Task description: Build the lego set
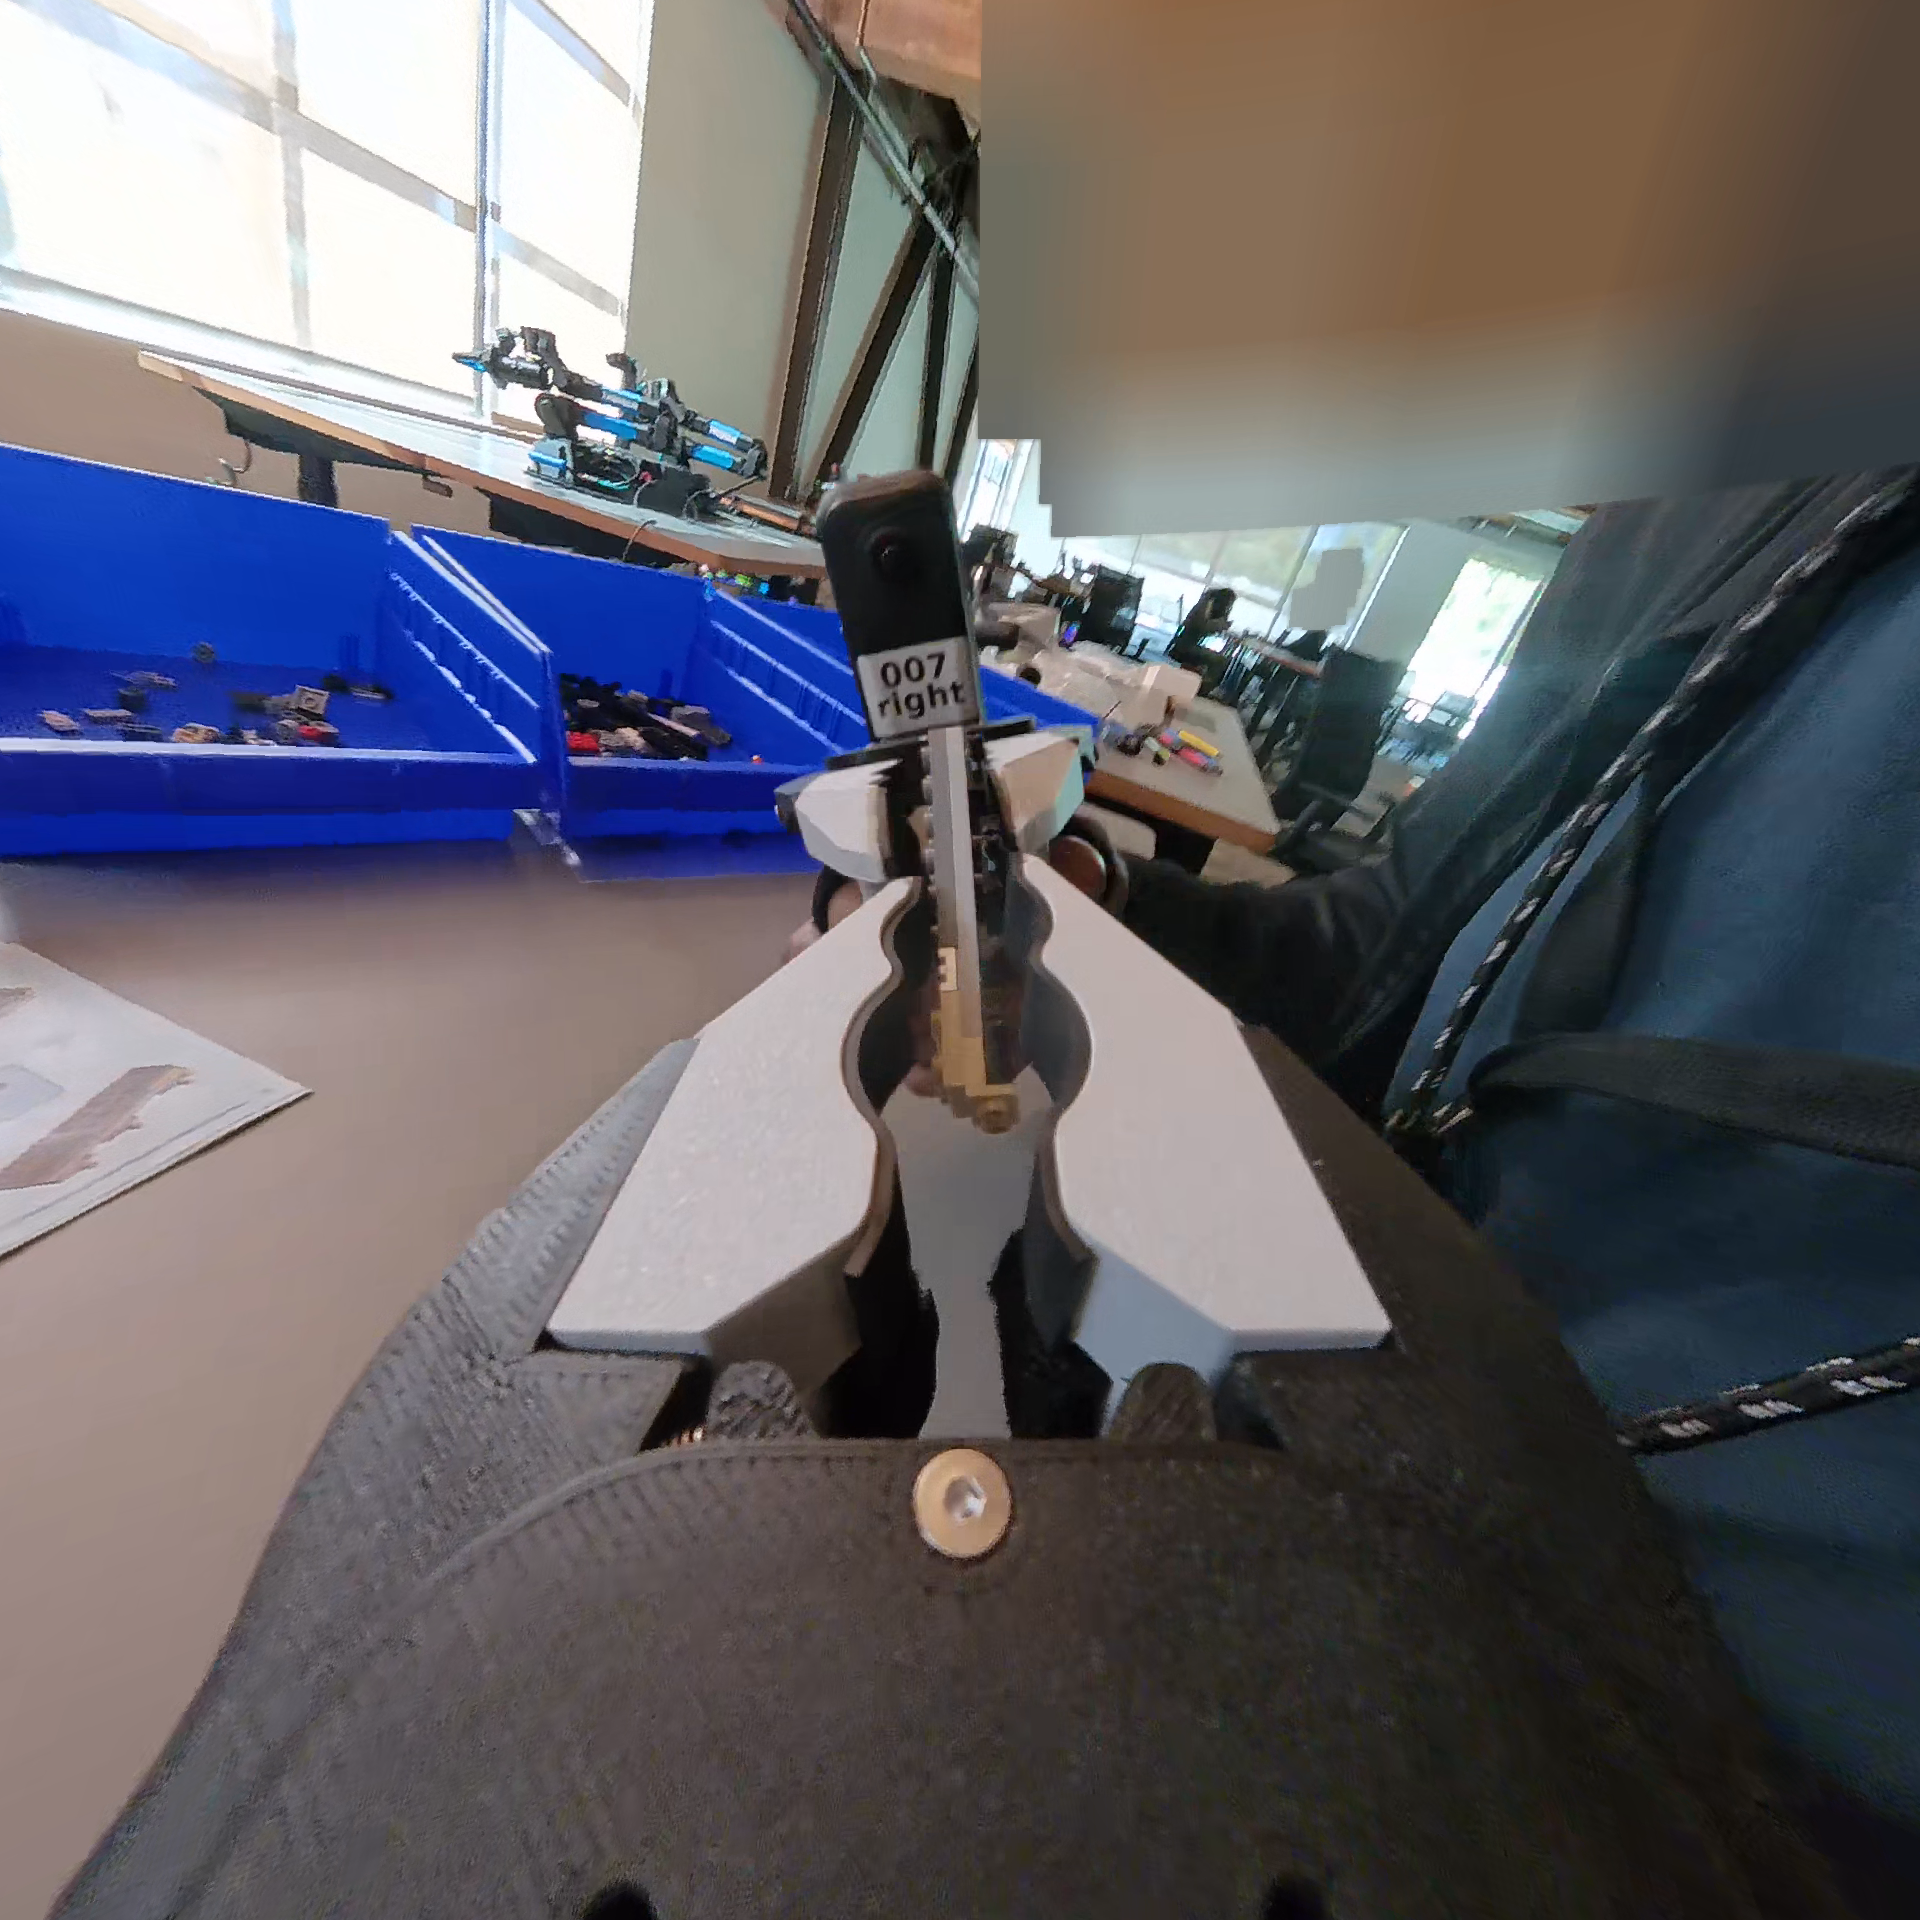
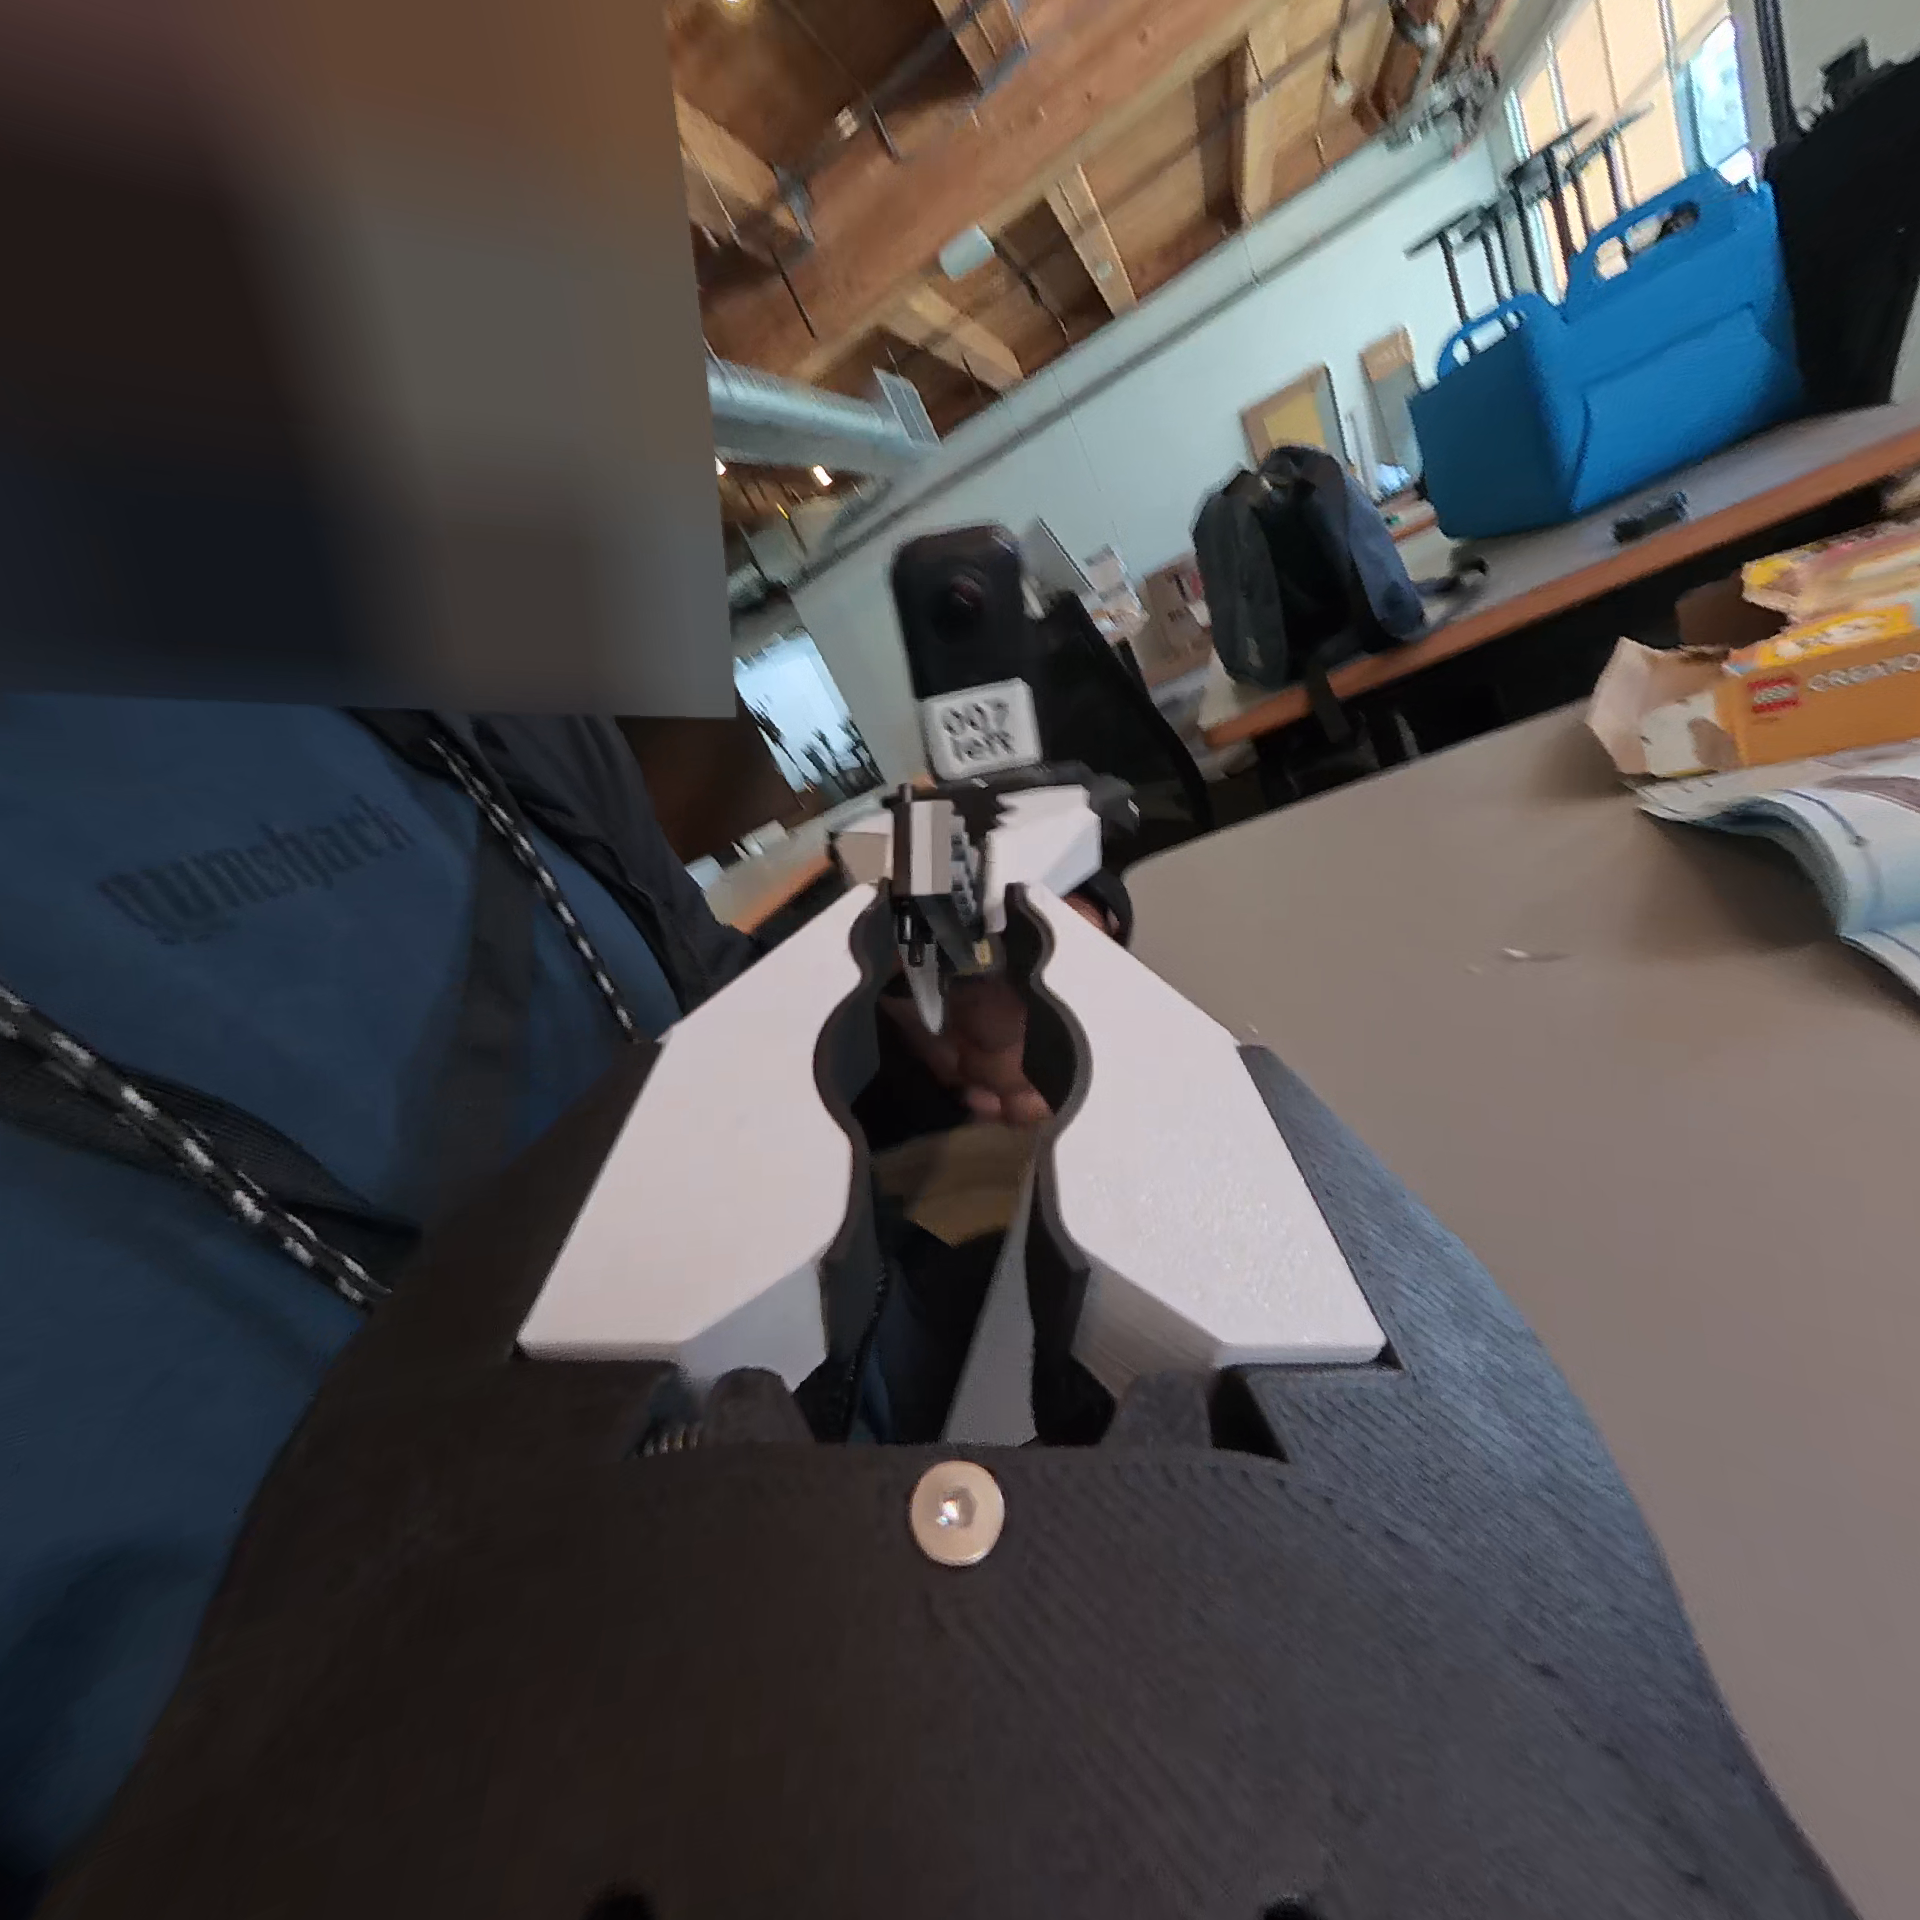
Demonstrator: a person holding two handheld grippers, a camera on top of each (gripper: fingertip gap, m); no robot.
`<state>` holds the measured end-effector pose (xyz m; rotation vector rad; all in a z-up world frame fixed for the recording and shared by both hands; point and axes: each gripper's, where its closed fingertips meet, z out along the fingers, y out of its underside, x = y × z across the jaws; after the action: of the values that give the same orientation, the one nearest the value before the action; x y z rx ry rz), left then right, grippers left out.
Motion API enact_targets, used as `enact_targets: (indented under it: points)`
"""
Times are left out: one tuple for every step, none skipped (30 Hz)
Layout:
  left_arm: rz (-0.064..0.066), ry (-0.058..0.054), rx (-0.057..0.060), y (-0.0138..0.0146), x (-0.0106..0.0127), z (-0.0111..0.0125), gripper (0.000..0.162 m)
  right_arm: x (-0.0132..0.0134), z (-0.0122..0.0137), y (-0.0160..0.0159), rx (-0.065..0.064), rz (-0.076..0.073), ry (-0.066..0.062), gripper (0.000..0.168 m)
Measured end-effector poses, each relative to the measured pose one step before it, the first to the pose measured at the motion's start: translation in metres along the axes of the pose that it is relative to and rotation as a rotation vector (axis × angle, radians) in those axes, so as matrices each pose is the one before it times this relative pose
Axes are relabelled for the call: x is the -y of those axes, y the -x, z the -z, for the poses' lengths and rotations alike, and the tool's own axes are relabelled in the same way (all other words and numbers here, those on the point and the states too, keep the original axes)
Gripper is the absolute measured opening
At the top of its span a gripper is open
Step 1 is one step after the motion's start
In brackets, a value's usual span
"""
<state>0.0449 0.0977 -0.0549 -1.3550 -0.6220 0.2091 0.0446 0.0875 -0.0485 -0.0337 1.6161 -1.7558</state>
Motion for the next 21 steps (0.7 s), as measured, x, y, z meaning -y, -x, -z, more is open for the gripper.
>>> enact_targets:
  points:
    - [-0.0294,0.0215,0.0122,0.0004,-0.00191,0.00006,0.013,-0.00183,0.0009,-0.00177,-0.0178,0.0153,0.0242,0.023]
    - [-0.0291,0.0227,0.0118,0.00049,-0.00212,0.00003,0.013,-0.00182,0.00072,-0.00177,-0.02,0.0207,0.0235,0.024]
    - [-0.0281,0.024,0.0107,0.00034,-0.00248,-0.00003,0.013,-0.00134,0.00076,-0.00139,-0.0193,0.0221,0.021,0.025]
    - [-0.0257,0.0242,0.0095,0.00027,-0.00295,-0.00028,0.013,-0.0016,0.00057,-0.0007,-0.0153,0.0231,0.0223,0.025]
    - [-0.0232,0.023,0.0083,0.00033,-0.00289,-0.00034,0.013,-0.0009,0.00063,-0.00009,-0.0122,0.0245,0.0181,0.025]
    - [-0.0213,0.0205,0.0082,0.00028,-0.00275,-0.00042,0.013,-0.00098,0.00056,-0.00012,-0.0112,0.0225,0.0177,0.025]
    - [-0.0193,0.0183,0.0068,0.00014,-0.00242,-0.0006,0.013,-0.00177,0.00054,0.00004,-0.0089,0.0213,0.0206,0.026]
    - [-0.0171,0.0164,0.0047,-0.0002,-0.00208,-0.00056,0.013,-0.0022,0.0004,-0.00008,-0.0087,0.0211,0.0222,0.025]
    - [-0.0159,0.0153,0.0038,-0.00035,-0.00196,-0.00056,0.013,-0.00208,0.00022,0.00039,-0.0067,0.0215,0.0199,0.024]
    - [-0.0152,0.0146,0.0031,-0.00042,-0.0018,-0.00065,0.013,-0.00141,0.00022,0.00069,-0.0048,0.0198,0.0157,0.024]
    - [-0.0136,0.0133,0.003,-0.00034,-0.00167,-0.00064,0.013,-0.00116,-0.00009,0.00099,-0.0023,0.0155,0.0136,0.023]
    - [-0.0119,0.0109,0.0033,-0.00025,-0.00141,-0.00058,0.013,-0.00182,-0.00029,0.00048,-0.0039,0.015,0.018,0.023]
    - [-0.009,0.0087,0.0026,-0.00025,-0.0011,-0.00046,0.013,-0.00235,-0.00043,0.00042,-0.0044,0.0179,0.0198,0.021]
    - [-0.0071,0.0088,0.0019,-0.00019,-0.0012,-0.00041,0.013,-0.00197,-0.00043,0.00064,-0.0025,0.0168,0.0161,0.019]
    - [-0.0072,0.0059,0.0009,-0.00018,-0.00074,-0.00022,0.013,-0.00061,-0.00006,0.00038,-0.0023,0.0107,0.0079,0.018]
    - [-0.0031,0.0032,-0.0018,-0.00048,-0.00031,-0.00004,0.013,-0.0002,0.00008,0.00066,-0.0002,0.0086,0.0042,0.018]
    - [-0.0001,0.0015,-0.0014,-0.00025,0.0001,0.00008,0.013,0.00016,0.00005,0.00026,-0.0011,0.0074,0.0013,0.018]
    - [-0.0005,0.0002,0.0002,-0.00008,0.00027,0.00004,0.013,0.00036,-0.00002,0.00022,-0.0009,0.0051,0.0002,0.018]
    - [0.0014,0.0,-0.0002,-0.00007,0.00018,0.00012,0.013,0.00016,-0.00004,0.0001,-0.0013,0.0055,0.0003,0.017]
    - [0.0045,0.0003,-0.0013,-0.00008,0.00005,0.00011,0.013,0.00017,-0.00006,0.00021,-0.0016,0.0065,0.0,0.017]
    - [0.0058,0.0013,-0.0009,0.00013,-0.00015,0.0,0.013,0.00018,-0.0001,0.00015,-0.0029,0.0074,0.0005,0.017]
